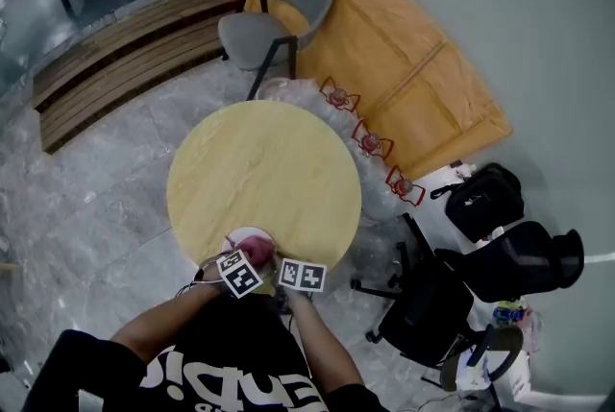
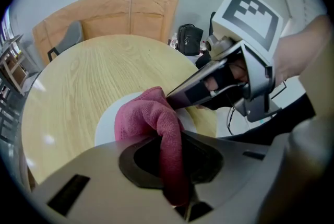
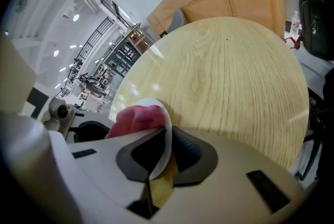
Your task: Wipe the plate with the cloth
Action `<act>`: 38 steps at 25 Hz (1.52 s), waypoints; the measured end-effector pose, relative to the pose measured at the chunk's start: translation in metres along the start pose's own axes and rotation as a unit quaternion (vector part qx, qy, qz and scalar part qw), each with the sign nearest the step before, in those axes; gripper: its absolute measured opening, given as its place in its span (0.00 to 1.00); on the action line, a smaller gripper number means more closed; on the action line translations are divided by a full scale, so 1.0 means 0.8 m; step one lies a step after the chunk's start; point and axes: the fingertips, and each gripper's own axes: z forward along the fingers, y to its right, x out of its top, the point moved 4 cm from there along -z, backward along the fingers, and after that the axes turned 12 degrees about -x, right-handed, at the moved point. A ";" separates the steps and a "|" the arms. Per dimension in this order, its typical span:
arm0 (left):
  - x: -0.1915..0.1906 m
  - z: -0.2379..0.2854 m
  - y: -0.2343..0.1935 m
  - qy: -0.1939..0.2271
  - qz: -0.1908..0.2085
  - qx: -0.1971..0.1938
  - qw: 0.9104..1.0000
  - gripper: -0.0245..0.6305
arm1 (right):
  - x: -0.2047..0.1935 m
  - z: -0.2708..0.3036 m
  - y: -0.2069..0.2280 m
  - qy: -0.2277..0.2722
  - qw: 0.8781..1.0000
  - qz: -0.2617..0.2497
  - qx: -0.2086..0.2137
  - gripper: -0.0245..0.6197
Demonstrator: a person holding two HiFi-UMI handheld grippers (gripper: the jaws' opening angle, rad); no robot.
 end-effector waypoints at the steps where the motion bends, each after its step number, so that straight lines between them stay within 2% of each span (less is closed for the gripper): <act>1: -0.001 0.000 0.002 0.000 -0.002 -0.002 1.000 0.14 | 0.000 0.000 0.000 0.000 1.000 0.002 0.000 0.12; 5: -0.009 -0.002 0.008 0.002 -0.007 -0.008 1.000 0.14 | -0.001 0.000 0.000 0.001 1.000 0.013 0.005 0.12; 14: -0.035 -0.015 0.008 0.008 -0.029 -0.016 0.999 0.14 | 0.000 -0.001 -0.001 -0.001 1.000 -0.003 0.008 0.12; 23: -0.057 -0.039 -0.013 0.030 -0.069 0.004 0.997 0.14 | -0.001 -0.001 -0.001 -0.015 0.999 -0.023 0.021 0.12; 38: -0.036 -0.052 -0.064 0.038 -0.082 0.032 0.995 0.14 | -0.007 -0.003 -0.001 -0.041 0.998 -0.024 0.044 0.12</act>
